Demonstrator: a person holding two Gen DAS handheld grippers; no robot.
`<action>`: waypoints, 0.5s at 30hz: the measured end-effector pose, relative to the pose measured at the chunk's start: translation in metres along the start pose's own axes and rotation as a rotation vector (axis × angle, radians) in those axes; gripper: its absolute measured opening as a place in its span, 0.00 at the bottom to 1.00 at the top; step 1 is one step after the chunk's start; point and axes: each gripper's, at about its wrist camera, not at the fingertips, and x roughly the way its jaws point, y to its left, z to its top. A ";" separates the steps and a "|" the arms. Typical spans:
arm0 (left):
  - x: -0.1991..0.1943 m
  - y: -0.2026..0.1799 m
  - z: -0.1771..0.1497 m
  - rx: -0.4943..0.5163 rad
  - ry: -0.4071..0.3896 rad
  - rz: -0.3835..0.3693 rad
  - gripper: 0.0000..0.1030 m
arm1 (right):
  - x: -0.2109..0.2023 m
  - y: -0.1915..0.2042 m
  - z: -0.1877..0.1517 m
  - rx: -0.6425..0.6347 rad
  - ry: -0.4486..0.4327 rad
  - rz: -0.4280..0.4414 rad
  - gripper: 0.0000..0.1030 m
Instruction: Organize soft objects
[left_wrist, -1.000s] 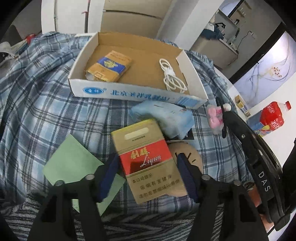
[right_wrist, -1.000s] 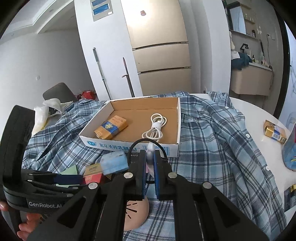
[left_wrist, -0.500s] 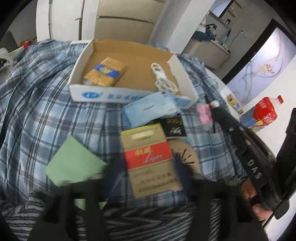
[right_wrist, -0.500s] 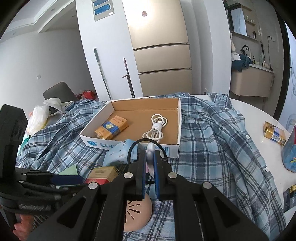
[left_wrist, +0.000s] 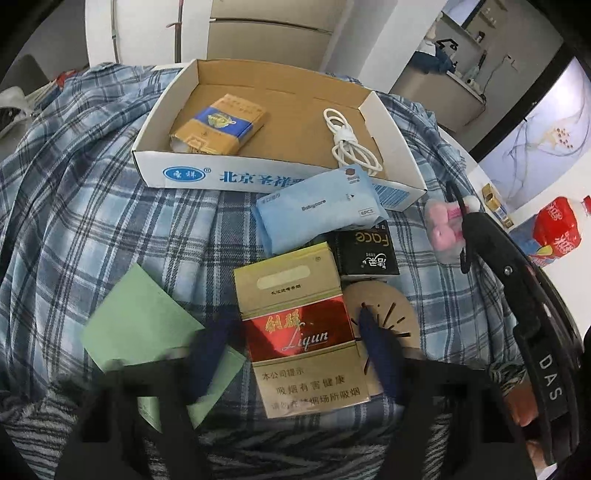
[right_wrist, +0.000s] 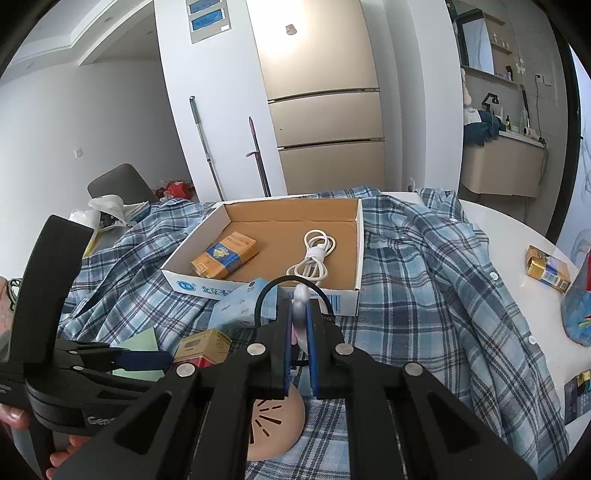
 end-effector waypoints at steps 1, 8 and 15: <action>-0.001 -0.001 0.000 0.014 -0.011 0.007 0.61 | 0.000 0.000 0.000 -0.001 0.001 0.000 0.07; -0.034 -0.012 -0.008 0.129 -0.207 -0.010 0.60 | -0.003 -0.001 0.000 0.000 -0.013 0.004 0.07; -0.067 -0.009 -0.035 0.251 -0.581 0.049 0.60 | -0.022 0.010 0.000 -0.054 -0.130 0.017 0.07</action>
